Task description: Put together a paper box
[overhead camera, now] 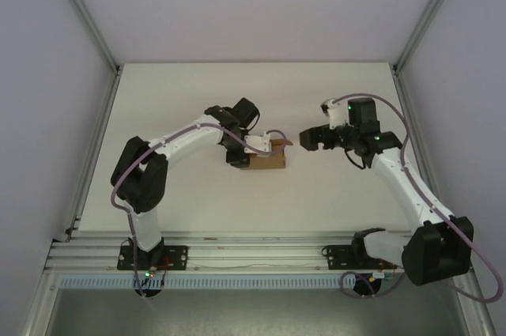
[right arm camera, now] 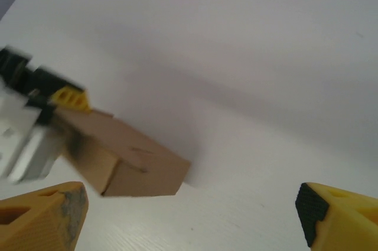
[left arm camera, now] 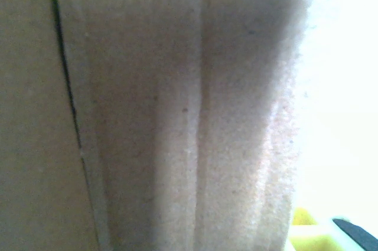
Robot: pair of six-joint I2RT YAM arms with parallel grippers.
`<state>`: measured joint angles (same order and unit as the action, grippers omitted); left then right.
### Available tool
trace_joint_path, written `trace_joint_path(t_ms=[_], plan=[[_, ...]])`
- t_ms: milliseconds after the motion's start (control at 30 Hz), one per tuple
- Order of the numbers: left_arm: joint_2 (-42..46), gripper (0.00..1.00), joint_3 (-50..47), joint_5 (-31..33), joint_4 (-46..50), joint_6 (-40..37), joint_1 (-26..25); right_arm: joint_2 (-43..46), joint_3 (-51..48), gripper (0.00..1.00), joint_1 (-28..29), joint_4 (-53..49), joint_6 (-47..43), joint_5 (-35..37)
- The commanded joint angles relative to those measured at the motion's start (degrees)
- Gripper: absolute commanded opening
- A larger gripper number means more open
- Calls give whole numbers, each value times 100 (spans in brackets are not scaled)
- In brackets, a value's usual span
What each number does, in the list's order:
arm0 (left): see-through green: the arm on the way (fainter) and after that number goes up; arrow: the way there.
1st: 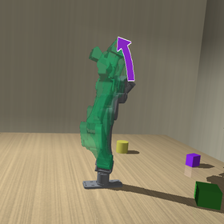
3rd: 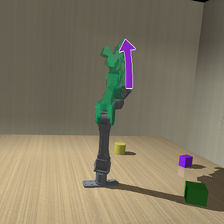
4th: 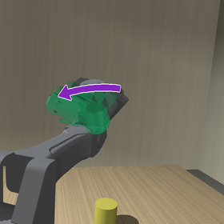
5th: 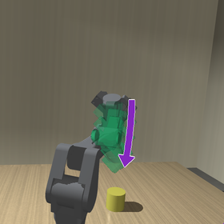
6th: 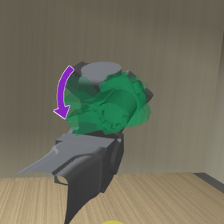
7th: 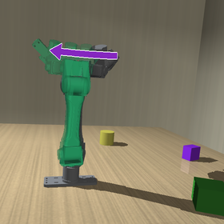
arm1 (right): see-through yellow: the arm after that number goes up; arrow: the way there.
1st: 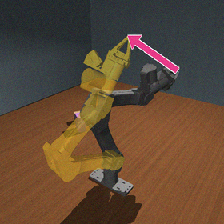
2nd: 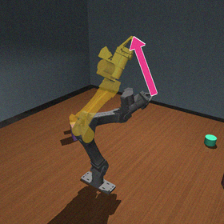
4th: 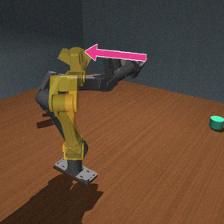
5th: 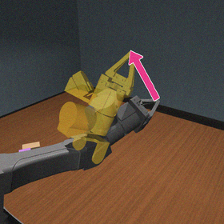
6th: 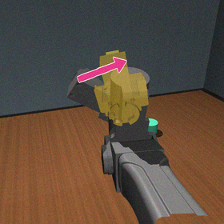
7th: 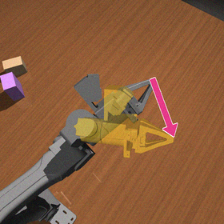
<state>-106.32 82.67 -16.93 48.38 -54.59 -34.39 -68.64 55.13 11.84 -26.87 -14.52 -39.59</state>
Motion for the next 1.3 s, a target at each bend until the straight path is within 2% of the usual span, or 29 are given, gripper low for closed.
trace_joint_path(t_ms=[0,133,267,533,600,767,967,1267], plan=[[-218,45,178,213,586,-143,-39,-310,281,85,226,-264,-1073,-824],[-471,45,353,239,707,-153,-76,-943,582,80,440,-471,-1326,-485],[-723,45,575,278,841,-131,-112,-1489,956,73,527,-796,-1762,-796],[-965,45,919,275,998,-62,-154,-2067,1323,29,656,-850,-1779,-937],[-965,45,935,267,963,-34,-159,-2133,1359,24,664,-937,-1776,-997],[-905,44,959,219,967,-30,-159,-2102,1238,25,679,-958,-1774,-811],[-957,44,1053,269,998,25,-164,-2101,1284,16,680,-1014,-1705,-785],[-1013,43,1089,335,962,102,-173,-2147,1284,17,680,-1143,-1539,-432]])
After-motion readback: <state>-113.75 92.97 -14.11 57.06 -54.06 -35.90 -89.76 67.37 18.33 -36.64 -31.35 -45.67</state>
